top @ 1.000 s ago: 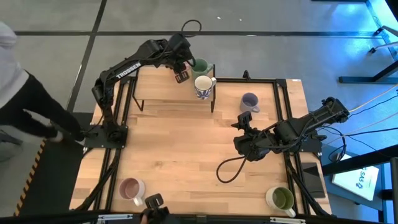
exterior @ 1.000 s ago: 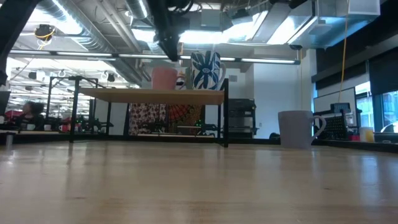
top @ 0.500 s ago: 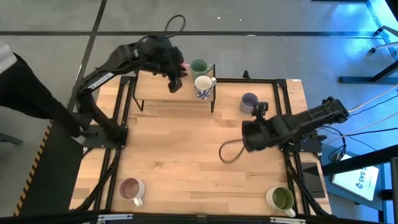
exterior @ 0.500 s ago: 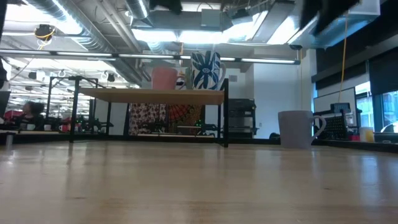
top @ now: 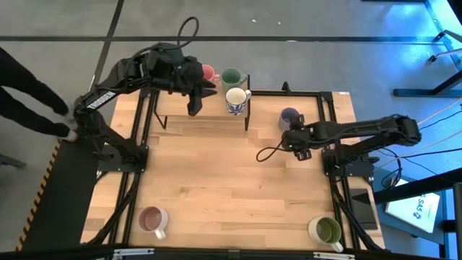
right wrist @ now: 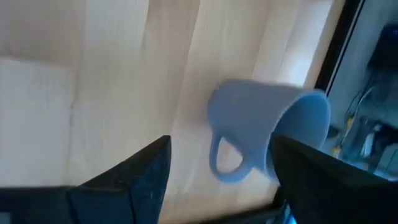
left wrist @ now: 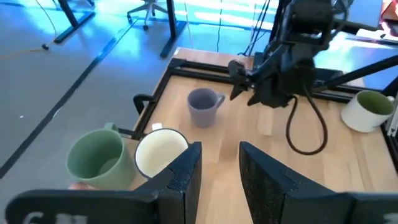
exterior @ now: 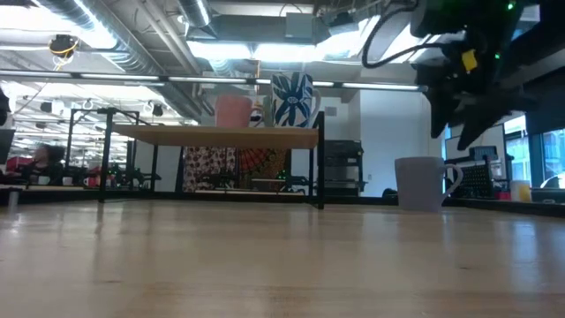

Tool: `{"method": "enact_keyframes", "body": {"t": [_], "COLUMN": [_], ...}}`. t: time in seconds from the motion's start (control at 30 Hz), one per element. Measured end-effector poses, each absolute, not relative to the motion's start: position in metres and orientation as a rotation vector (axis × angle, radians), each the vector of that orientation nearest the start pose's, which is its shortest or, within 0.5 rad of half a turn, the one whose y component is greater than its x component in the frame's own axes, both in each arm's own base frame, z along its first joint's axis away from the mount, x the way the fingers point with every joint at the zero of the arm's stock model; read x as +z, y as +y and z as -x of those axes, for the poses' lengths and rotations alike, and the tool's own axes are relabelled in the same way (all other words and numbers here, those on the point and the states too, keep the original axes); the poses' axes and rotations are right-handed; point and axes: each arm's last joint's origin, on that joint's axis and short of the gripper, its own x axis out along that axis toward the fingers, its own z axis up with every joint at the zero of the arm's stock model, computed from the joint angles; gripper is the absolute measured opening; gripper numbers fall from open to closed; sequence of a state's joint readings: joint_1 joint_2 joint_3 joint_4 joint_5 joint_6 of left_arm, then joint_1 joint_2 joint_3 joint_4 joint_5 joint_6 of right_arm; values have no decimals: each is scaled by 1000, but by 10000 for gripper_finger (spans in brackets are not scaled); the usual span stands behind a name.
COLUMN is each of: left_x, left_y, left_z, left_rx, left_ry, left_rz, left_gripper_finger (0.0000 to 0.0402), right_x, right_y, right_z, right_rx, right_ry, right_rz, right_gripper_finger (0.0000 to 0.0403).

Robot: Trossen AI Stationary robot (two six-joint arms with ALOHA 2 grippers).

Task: Place coffee mugs
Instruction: Put the blue mug on the shelf

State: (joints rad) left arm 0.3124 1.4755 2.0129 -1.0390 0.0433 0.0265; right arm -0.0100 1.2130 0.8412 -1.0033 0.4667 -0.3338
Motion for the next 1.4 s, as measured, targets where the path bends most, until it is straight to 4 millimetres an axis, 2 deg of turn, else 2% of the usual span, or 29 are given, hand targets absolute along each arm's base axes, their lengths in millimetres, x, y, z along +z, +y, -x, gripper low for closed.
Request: {"method": "enact_keyframes", "body": {"t": [0.1, 0.27, 0.47, 0.67, 0.8, 0.97, 1.13, 1.4], "left_x": [498, 497, 497, 497, 497, 497, 497, 497], "left_y": [77, 77, 77, 77, 77, 77, 77, 77], "left_z": [-247, -248, -248, -248, -248, -248, -248, -248], "left_rx": [253, 256, 258, 256, 256, 256, 255, 251], "left_ry": [492, 493, 493, 494, 494, 494, 494, 497], "left_rz": [68, 86, 85, 78, 77, 77, 77, 62], "left_gripper_finger": [100, 100, 100, 100, 100, 100, 100, 100], "right_x": [225, 227, 221, 193, 181, 182, 185, 182], "right_y": [-21, -36, -35, -39, -46, -56, -59, -63], "right_z": [-191, -178, -164, -157, -155, -157, -163, -157], "right_rx": [-178, -426, -542, -553, -588, -631, -580, -579], "right_ry": [1373, 1316, 1252, 1244, 1219, 1176, 1109, 1165], "right_rz": [561, 291, 138, 54, 17, 16, 7, -26], "right_gripper_finger": [259, 259, 259, 259, 259, 259, 259, 259]}}
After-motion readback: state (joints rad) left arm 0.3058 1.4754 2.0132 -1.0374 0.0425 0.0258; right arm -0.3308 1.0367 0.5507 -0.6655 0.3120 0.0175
